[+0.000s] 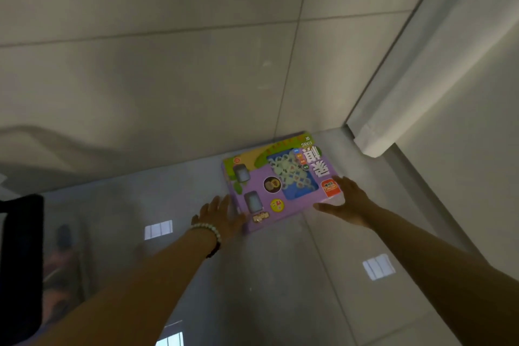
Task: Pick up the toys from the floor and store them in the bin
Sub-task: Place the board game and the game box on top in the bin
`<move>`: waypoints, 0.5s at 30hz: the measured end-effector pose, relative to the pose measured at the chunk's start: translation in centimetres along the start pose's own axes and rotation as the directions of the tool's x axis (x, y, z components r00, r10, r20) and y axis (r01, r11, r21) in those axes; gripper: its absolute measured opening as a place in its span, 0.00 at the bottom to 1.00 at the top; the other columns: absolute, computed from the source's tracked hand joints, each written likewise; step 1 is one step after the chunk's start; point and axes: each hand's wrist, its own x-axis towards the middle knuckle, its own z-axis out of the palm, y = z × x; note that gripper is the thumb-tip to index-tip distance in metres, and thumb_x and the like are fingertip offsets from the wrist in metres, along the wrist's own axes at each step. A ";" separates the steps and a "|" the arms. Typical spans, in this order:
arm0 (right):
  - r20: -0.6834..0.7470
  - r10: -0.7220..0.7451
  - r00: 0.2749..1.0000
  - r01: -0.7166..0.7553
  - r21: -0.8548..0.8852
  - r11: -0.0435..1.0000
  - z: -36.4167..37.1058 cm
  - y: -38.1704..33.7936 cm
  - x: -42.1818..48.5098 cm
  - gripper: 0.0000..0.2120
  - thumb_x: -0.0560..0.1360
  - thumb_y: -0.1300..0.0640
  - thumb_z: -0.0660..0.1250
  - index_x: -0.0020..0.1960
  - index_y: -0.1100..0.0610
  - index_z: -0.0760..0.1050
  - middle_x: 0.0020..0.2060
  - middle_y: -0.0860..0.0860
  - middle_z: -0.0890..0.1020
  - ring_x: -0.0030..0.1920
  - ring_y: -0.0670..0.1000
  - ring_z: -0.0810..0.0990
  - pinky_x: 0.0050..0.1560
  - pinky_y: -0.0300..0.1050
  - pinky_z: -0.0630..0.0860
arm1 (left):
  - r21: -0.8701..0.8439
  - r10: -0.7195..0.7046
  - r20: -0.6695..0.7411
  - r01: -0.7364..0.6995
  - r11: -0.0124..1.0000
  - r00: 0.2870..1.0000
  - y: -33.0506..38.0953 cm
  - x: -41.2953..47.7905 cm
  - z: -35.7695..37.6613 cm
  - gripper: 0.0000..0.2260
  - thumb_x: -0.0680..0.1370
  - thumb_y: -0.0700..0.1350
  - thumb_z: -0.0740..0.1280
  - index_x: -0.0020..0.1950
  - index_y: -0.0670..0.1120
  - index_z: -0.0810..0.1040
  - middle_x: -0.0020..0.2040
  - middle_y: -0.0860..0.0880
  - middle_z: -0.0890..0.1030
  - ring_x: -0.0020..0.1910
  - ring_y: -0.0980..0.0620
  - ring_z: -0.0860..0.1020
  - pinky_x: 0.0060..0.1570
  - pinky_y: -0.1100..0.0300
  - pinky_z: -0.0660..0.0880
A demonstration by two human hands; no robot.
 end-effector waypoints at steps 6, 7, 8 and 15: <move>-0.007 0.165 0.986 -0.145 0.441 0.886 1.7 0.7 3.0 0.47 0.65 0.45 0.75 0.73 0.60 0.55 0.69 0.59 0.67 0.67 0.59 0.69 0.66 0.58 0.70 | -0.074 -0.017 0.034 0.019 0.997 0.999 1.5 3.7 2.3 0.32 0.79 0.62 0.45 0.77 0.47 0.42 0.78 0.45 0.45 0.76 0.43 0.43 0.73 0.45 0.46; 0.013 0.207 0.978 -0.189 0.461 0.867 1.9 0.9 3.1 0.46 0.65 0.43 0.74 0.73 0.61 0.57 0.68 0.60 0.67 0.66 0.59 0.70 0.65 0.58 0.71 | -0.140 -0.019 0.013 0.021 0.990 1.000 1.6 3.7 2.6 0.32 0.79 0.62 0.46 0.77 0.47 0.42 0.78 0.45 0.46 0.76 0.44 0.44 0.74 0.45 0.44; 0.025 0.233 0.972 -0.218 0.469 0.856 2.2 1.0 2.9 0.44 0.65 0.43 0.74 0.72 0.61 0.59 0.68 0.60 0.68 0.65 0.59 0.70 0.64 0.56 0.72 | -0.222 -0.004 -0.016 0.000 0.975 1.000 1.8 3.3 2.6 0.32 0.79 0.62 0.48 0.77 0.47 0.43 0.78 0.46 0.49 0.76 0.44 0.47 0.74 0.46 0.44; 0.034 0.204 0.978 -0.166 0.716 0.678 2.7 -0.9 -2.7 0.39 0.65 0.52 0.76 0.66 0.62 0.57 0.60 0.59 0.73 0.54 0.54 0.75 0.54 0.51 0.76 | -0.851 0.022 -0.247 -0.227 0.473 0.969 2.0 -3.2 -1.9 0.20 0.80 0.40 0.58 0.71 0.41 0.60 0.63 0.42 0.73 0.53 0.45 0.77 0.31 0.74 0.75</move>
